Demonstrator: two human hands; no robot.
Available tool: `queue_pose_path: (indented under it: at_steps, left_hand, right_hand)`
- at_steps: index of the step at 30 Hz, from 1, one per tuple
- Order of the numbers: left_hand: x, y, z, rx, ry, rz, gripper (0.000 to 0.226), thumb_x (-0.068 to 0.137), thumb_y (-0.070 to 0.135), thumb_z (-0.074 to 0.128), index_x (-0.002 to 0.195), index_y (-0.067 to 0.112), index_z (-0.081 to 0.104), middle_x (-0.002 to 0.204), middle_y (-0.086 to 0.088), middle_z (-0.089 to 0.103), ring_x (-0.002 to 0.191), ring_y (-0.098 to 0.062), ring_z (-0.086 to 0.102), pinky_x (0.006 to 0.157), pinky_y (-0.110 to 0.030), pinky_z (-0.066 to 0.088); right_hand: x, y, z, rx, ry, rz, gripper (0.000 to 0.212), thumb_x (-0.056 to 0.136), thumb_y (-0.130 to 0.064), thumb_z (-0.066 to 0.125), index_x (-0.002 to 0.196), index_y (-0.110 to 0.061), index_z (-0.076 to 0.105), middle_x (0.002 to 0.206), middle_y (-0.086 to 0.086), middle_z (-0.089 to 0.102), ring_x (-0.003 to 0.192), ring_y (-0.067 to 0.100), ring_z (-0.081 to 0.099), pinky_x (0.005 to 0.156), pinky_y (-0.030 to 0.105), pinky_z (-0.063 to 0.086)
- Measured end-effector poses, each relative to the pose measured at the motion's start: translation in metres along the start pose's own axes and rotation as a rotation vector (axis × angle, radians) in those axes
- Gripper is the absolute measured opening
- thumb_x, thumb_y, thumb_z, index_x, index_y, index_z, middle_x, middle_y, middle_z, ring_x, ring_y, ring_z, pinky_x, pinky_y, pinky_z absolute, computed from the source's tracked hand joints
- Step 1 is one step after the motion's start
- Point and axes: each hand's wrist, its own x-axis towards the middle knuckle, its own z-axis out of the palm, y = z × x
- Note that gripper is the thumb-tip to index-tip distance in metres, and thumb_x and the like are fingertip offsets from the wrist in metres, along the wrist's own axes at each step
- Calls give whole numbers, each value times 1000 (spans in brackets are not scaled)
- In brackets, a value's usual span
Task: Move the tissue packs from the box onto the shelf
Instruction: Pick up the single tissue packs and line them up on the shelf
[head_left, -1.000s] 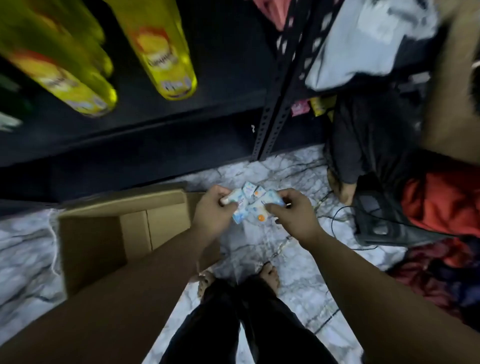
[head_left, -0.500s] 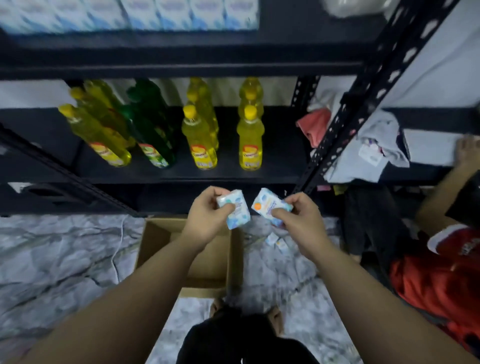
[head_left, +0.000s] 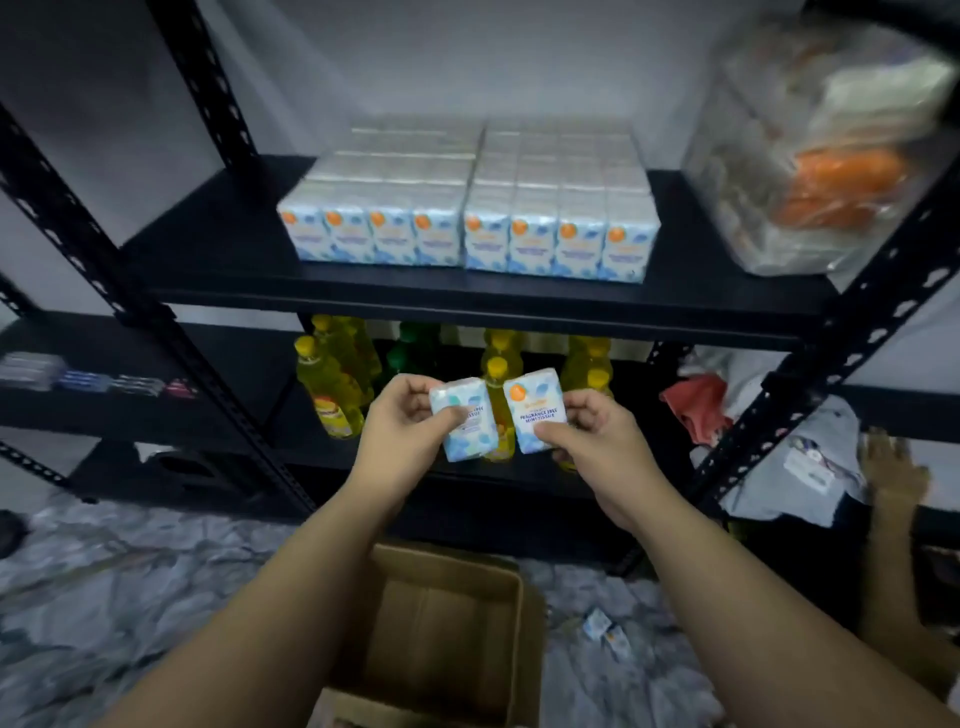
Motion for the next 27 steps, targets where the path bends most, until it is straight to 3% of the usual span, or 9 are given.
queue_pose_path:
  at_steps: [4, 6, 10, 13, 17, 20, 27]
  left_hand:
    - [33, 28, -47, -45, 1, 68, 26, 85, 5, 78, 105, 6, 61, 103, -16, 73, 96, -30, 73, 77, -38, 62]
    - [52, 40, -77, -68, -8, 82, 27, 86, 4, 78, 107, 4, 61, 104, -16, 73, 96, -29, 73, 78, -39, 63]
    - [92, 58, -137, -43, -37, 111, 26, 85, 6, 79, 107, 8, 64, 102, -9, 75, 97, -27, 73, 83, -42, 62]
    - [120, 66, -175, -32, -54, 123, 27, 85, 4, 77, 108, 12, 66, 100, -7, 76, 96, -27, 74, 82, -43, 62]
    - [151, 77, -217, -35, -60, 158, 30, 85, -2, 75, 110, 10, 63, 98, -7, 75, 93, -23, 74, 75, -32, 60]
    - [174, 82, -245, -47, -60, 178, 30, 83, -2, 77, 107, 7, 61, 95, -9, 75, 88, -22, 73, 72, -30, 60]
    - [218, 87, -296, -22, -55, 175, 28, 85, 7, 80, 109, 11, 66, 98, -6, 76, 88, -20, 76, 74, -32, 62]
  right_hand:
    - [21, -29, 54, 13, 18, -50, 24, 82, 0, 79, 100, -10, 66, 97, 7, 77, 88, 20, 74, 72, 32, 59]
    - [33, -42, 86, 24, 32, -63, 23, 84, 1, 77, 100, -10, 67, 95, 5, 78, 89, 20, 75, 75, 36, 60]
    - [55, -70, 151, 52, 66, -93, 18, 88, 1, 73, 102, -8, 67, 94, 2, 77, 86, 15, 76, 69, 28, 58]
    - [72, -87, 192, 76, 90, -114, 17, 88, -1, 73, 102, -8, 68, 94, 3, 78, 88, 17, 76, 74, 33, 61]
    - [90, -106, 234, 36, 104, -174, 20, 87, -8, 78, 104, -16, 71, 91, -2, 78, 80, 7, 72, 65, 20, 54]
    - [101, -116, 262, 29, 101, -219, 24, 85, -9, 80, 106, -17, 71, 90, -2, 78, 75, 3, 70, 60, 13, 49]
    - [130, -130, 317, -90, 123, -273, 28, 83, -13, 84, 109, -15, 74, 95, 1, 78, 88, 16, 74, 77, 27, 59]
